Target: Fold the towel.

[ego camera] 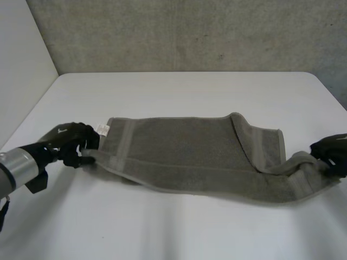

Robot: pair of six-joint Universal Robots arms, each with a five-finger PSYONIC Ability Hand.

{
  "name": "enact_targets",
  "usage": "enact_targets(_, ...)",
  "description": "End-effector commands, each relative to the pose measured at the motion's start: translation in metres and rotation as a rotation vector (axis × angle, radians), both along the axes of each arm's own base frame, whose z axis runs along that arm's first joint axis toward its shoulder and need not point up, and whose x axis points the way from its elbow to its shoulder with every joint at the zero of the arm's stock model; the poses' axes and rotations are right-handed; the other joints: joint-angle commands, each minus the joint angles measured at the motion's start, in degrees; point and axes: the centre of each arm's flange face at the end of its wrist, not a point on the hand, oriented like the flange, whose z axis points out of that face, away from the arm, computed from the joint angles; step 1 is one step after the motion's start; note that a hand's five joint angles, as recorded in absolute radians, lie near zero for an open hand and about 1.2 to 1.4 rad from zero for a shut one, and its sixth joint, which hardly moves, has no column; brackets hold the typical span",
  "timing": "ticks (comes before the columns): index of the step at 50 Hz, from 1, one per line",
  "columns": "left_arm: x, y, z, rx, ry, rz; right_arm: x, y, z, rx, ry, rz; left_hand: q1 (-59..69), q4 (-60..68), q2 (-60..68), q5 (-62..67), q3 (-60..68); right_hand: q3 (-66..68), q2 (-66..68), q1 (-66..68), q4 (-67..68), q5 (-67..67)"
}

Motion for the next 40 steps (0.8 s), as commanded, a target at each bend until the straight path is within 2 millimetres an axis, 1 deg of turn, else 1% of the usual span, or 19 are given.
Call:
enact_targets(1, -0.002, -0.008, -0.025, 0.058, -0.02, 0.007, 0.011, -0.004, -0.015, -0.016, 0.025, 0.029, 3.56, 2.26, 2.17, 1.73, 1.07, 3.45, 3.38, 3.9, 3.43, 2.53)
enact_targets(5, -0.008, -0.013, -0.033, 0.058, -0.033, -0.018, 0.017, -0.013, -0.018, -0.035, -0.002, 0.016, 3.56, 2.26, 2.17, 1.73, 1.07, 3.45, 3.38, 3.9, 3.43, 2.53)
enact_targets(11, -0.014, -0.028, -0.026, -0.004, -0.049, -0.033, 0.031, -0.026, -0.01, -0.13, -0.059, 0.008, 3.56, 2.26, 2.17, 1.73, 1.07, 3.45, 3.38, 3.9, 3.43, 2.53)
enact_targets(14, -0.016, -0.043, -0.013, -0.075, -0.054, -0.015, 0.041, -0.036, 0.0, -0.235, -0.094, 0.026, 3.56, 2.26, 2.17, 1.73, 1.07, 3.45, 3.38, 3.9, 3.43, 2.53)
enact_targets(16, -0.025, -0.06, 0.006, -0.177, -0.068, 0.006, 0.058, -0.047, 0.016, -0.361, -0.15, 0.07, 3.56, 2.26, 2.17, 1.73, 1.07, 3.45, 3.38, 3.9, 3.43, 2.53)
enact_targets(19, -0.031, -0.07, 0.02, -0.241, -0.067, 0.024, 0.07, -0.052, 0.03, -0.441, -0.192, 0.105, 3.56, 2.26, 2.17, 1.73, 1.07, 3.45, 3.38, 3.9, 3.43, 2.53)
enact_targets(22, -0.046, -0.099, 0.088, -0.473, 0.023, 0.116, 0.095, -0.067, 0.094, -0.708, -0.38, 0.13, 3.56, 2.26, 2.17, 1.73, 1.07, 3.45, 3.38, 3.9, 3.43, 2.53)
enact_targets(23, -0.046, -0.099, 0.089, -0.473, 0.023, 0.117, 0.095, -0.068, 0.094, -0.709, -0.381, 0.13, 3.56, 2.26, 2.17, 1.73, 1.07, 3.45, 3.38, 3.9, 3.43, 2.53)
enact_targets(24, -0.052, -0.104, 0.114, -0.555, 0.084, 0.142, 0.096, -0.071, 0.125, -0.809, -0.489, 0.116, 3.56, 2.26, 2.17, 1.73, 1.07, 3.45, 3.38, 3.9, 3.43, 2.53)
enact_targets(25, -0.052, -0.104, 0.114, -0.556, 0.085, 0.143, 0.096, -0.071, 0.125, -0.809, -0.491, 0.116, 3.56, 2.26, 2.17, 1.73, 1.07, 3.45, 3.38, 3.9, 3.43, 2.53)
enact_targets(27, -0.049, -0.105, 0.172, -0.748, 0.245, 0.206, 0.095, -0.068, 0.175, -0.946, -0.713, 0.118, 3.56, 2.26, 2.17, 1.73, 1.07, 3.45, 3.38, 3.9, 3.43, 2.53)
enact_targets(28, -0.049, -0.105, 0.172, -0.749, 0.246, 0.206, 0.095, -0.068, 0.176, -0.947, -0.714, 0.118, 3.56, 2.26, 2.17, 1.73, 1.07, 3.45, 3.38, 3.9, 3.43, 2.53)
enact_targets(30, -0.036, -0.097, 0.215, -0.902, 0.415, 0.263, 0.093, -0.061, 0.207, -0.993, -0.888, 0.146, 3.56, 2.26, 2.17, 1.73, 1.07, 3.45, 3.38, 3.9, 3.43, 2.53)
enact_targets(34, -0.022, -0.097, 0.225, -0.947, 0.515, 0.275, 0.077, -0.068, 0.204, -0.915, -0.907, 0.098, 3.56, 2.26, 2.17, 1.73, 1.07, 3.45, 3.38, 3.9, 3.43, 2.53)
enact_targets(35, -0.016, -0.099, 0.217, -0.914, 0.522, 0.278, 0.071, -0.071, 0.193, -0.846, -0.86, 0.073, 3.56, 2.26, 2.17, 1.73, 1.07, 3.45, 3.38, 3.9, 3.43, 2.53)
enact_targets(36, -0.016, -0.099, 0.217, -0.914, 0.522, 0.278, 0.071, -0.071, 0.193, -0.845, -0.859, 0.073, 3.56, 2.26, 2.17, 1.73, 1.07, 3.45, 3.38, 3.9, 3.43, 2.53)
enact_targets(38, -0.009, -0.103, 0.19, -0.822, 0.482, 0.272, 0.075, -0.073, 0.161, -0.68, -0.721, 0.063, 3.56, 2.26, 2.17, 1.73, 1.07, 3.45, 3.38, 3.9, 3.43, 2.53)
enact_targets(39, -0.009, -0.103, 0.189, -0.822, 0.482, 0.272, 0.075, -0.073, 0.161, -0.679, -0.72, 0.063, 3.56, 2.26, 2.17, 1.73, 1.07, 3.45, 3.38, 3.9, 3.43, 2.53)
enact_targets(40, -0.007, -0.103, 0.173, -0.77, 0.458, 0.263, 0.077, -0.071, 0.147, -0.604, -0.638, 0.072, 3.56, 2.26, 2.17, 1.73, 1.07, 3.45, 3.38, 3.9, 3.43, 2.53)
